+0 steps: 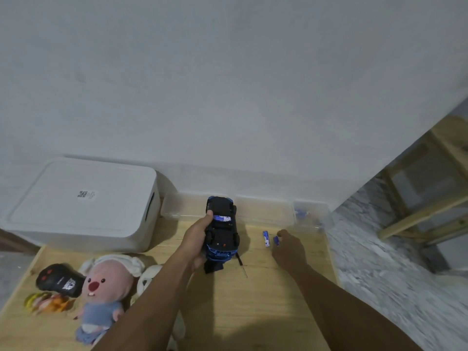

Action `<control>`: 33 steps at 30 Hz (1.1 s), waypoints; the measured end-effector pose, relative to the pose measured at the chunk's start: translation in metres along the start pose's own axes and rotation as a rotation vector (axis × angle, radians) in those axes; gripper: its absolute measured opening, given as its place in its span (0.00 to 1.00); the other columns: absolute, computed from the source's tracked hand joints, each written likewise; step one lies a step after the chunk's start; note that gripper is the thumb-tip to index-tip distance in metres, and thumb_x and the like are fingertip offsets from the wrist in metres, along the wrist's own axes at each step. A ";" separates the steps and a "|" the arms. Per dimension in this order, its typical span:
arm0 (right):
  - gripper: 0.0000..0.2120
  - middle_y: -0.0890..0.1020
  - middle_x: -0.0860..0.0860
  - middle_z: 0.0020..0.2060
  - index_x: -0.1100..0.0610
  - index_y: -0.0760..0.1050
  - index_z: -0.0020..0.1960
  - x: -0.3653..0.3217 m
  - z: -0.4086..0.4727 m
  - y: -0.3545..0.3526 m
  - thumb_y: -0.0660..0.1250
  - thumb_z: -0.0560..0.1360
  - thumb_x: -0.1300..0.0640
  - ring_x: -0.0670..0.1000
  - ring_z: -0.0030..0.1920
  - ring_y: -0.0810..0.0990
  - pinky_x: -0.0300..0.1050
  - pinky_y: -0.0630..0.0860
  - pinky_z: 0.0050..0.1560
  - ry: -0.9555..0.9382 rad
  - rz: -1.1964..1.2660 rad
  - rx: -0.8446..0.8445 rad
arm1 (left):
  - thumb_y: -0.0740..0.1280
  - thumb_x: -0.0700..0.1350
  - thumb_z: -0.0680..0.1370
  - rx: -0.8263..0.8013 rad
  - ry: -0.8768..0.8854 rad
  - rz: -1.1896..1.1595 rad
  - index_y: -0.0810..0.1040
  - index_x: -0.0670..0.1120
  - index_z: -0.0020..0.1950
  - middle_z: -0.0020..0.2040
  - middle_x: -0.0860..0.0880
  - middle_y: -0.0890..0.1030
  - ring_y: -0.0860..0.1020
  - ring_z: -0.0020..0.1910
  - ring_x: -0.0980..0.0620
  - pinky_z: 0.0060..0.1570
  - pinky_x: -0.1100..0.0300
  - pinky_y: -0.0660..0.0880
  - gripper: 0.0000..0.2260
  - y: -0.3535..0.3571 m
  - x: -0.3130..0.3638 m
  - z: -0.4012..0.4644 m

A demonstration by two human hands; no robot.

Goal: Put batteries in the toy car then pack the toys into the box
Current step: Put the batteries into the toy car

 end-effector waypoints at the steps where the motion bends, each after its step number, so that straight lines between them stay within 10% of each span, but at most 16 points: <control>1: 0.12 0.81 0.54 0.50 0.56 0.73 0.58 0.002 -0.002 -0.005 0.63 0.74 0.60 0.55 0.50 0.79 0.42 0.71 0.44 0.038 0.067 0.028 | 0.60 0.56 0.81 0.002 0.000 -0.005 0.79 0.42 0.61 0.53 0.39 0.84 0.84 0.50 0.40 0.45 0.51 0.80 0.20 0.001 0.001 0.000; 10: 0.14 0.82 0.52 0.48 0.61 0.81 0.52 -0.092 -0.034 -0.074 0.59 0.76 0.70 0.48 0.50 0.79 0.36 0.72 0.52 -0.351 0.512 0.176 | 0.60 0.56 0.81 0.004 0.031 -0.033 0.76 0.42 0.64 0.54 0.38 0.84 0.83 0.50 0.38 0.44 0.50 0.81 0.21 0.009 0.002 -0.006; 16: 0.10 0.82 0.48 0.40 0.54 0.76 0.50 -0.138 -0.059 -0.081 0.72 0.71 0.64 0.39 0.36 0.78 0.27 0.73 0.39 -0.444 0.682 0.066 | 0.58 0.56 0.82 0.003 0.071 -0.035 0.76 0.39 0.64 0.54 0.36 0.83 0.83 0.48 0.37 0.46 0.47 0.81 0.22 0.014 0.008 -0.014; 22: 0.07 0.83 0.49 0.34 0.53 0.79 0.43 -0.156 -0.072 -0.070 0.74 0.69 0.61 0.46 0.37 0.81 0.45 0.80 0.43 -0.551 0.560 0.118 | 0.58 0.55 0.82 0.011 0.094 -0.028 0.76 0.38 0.63 0.57 0.34 0.82 0.81 0.54 0.36 0.51 0.46 0.80 0.22 0.014 0.012 -0.016; 33: 0.11 0.84 0.49 0.47 0.56 0.81 0.54 -0.150 -0.073 -0.065 0.67 0.73 0.65 0.47 0.45 0.80 0.40 0.78 0.49 -0.511 0.478 0.209 | 0.58 0.60 0.80 -0.085 0.039 -0.097 0.79 0.43 0.63 0.56 0.37 0.83 0.83 0.52 0.38 0.46 0.48 0.80 0.24 0.022 0.009 -0.020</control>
Point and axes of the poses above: each hand's wrist, its own z-axis towards the middle knuckle, its own y-axis out of the palm, x = y × z, the point moved 9 cm from there along z, towards the middle knuckle
